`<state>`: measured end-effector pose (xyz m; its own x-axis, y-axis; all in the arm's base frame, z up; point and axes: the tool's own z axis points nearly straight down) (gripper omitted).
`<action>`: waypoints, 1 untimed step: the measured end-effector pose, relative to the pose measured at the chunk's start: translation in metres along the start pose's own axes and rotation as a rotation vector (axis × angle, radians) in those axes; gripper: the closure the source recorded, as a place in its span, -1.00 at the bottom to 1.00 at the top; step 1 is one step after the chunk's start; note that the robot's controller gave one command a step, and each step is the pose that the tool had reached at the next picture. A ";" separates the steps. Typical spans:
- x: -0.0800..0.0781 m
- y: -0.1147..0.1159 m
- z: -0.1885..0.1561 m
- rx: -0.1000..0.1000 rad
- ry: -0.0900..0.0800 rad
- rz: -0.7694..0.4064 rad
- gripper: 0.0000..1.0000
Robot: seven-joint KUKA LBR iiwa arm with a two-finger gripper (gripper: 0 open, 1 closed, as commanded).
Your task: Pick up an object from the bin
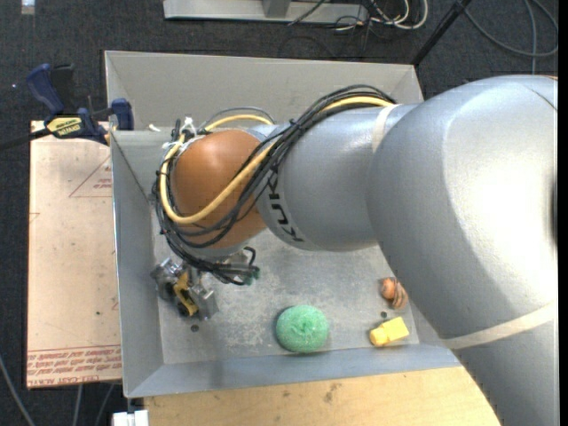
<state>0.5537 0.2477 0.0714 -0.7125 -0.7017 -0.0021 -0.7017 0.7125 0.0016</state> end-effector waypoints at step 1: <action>-0.001 0.000 -0.003 0.000 -0.001 0.001 1.00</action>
Offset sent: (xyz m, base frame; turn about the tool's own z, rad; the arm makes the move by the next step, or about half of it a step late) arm -0.0001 0.0001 0.0889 0.0000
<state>0.5541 0.2481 0.0747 -0.7130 -0.7012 -0.0031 -0.7012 0.7130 0.0011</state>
